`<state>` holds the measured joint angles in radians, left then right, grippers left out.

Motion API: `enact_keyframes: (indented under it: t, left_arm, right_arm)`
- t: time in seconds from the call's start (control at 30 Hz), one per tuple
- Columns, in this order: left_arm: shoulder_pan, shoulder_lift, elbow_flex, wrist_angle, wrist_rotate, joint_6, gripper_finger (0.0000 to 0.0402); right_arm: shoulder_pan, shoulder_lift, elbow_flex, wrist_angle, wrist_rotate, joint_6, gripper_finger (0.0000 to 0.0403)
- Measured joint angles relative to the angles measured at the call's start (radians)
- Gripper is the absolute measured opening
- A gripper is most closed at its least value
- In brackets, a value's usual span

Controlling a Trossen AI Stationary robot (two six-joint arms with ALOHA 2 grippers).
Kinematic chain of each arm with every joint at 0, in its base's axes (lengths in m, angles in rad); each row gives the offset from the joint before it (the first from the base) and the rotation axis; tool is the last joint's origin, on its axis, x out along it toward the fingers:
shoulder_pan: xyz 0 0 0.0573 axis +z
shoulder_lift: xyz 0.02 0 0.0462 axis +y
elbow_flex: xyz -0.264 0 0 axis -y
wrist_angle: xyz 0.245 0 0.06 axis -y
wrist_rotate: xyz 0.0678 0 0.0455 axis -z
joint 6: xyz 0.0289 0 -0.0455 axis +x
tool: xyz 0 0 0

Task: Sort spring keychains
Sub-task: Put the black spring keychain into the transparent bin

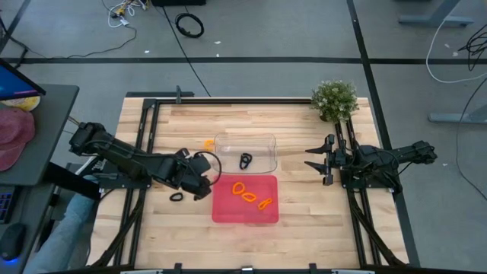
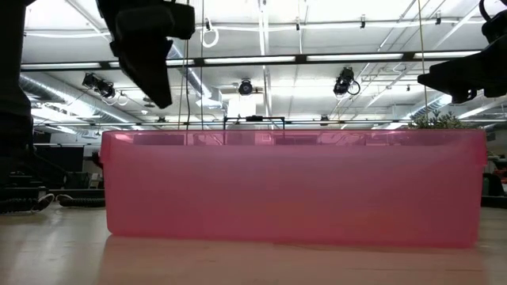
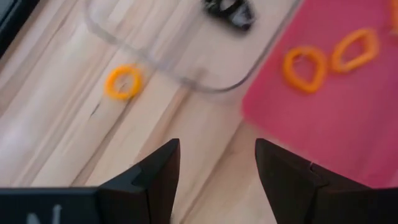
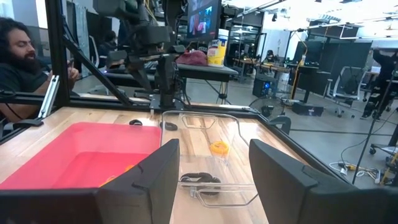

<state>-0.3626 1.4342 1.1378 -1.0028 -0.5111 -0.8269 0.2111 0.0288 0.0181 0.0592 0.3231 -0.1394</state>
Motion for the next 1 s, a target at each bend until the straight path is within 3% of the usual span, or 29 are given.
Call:
enact_keyframes:
  t: [0.2, 0.43, 0.8, 1.0]
  left_arm:
    - [-0.002, 0.000, 0.000, -0.118, -0.009, -0.104, 0.0211]
    - [0.004, 0.000, 0.000, -0.116, -0.026, -0.207, 0.0211]
    - [0.019, 0.000, 0.000, -0.116, -0.123, -0.147, 0.0211]
    - [0.019, 0.000, 0.000, -0.116, -0.126, -0.146, 0.0211]
  right_arm:
    - [0.000, 0.000, 0.000, 0.000, 0.000, 0.000, 0.0198]
    - [0.000, 0.000, 0.000, 0.000, 0.000, 0.000, 0.0198]
    - [0.000, 0.000, 0.000, -0.001, 0.000, 0.000, 0.0198]
    - [0.000, 0.000, 0.000, -0.001, 0.000, 0.000, 0.0198]
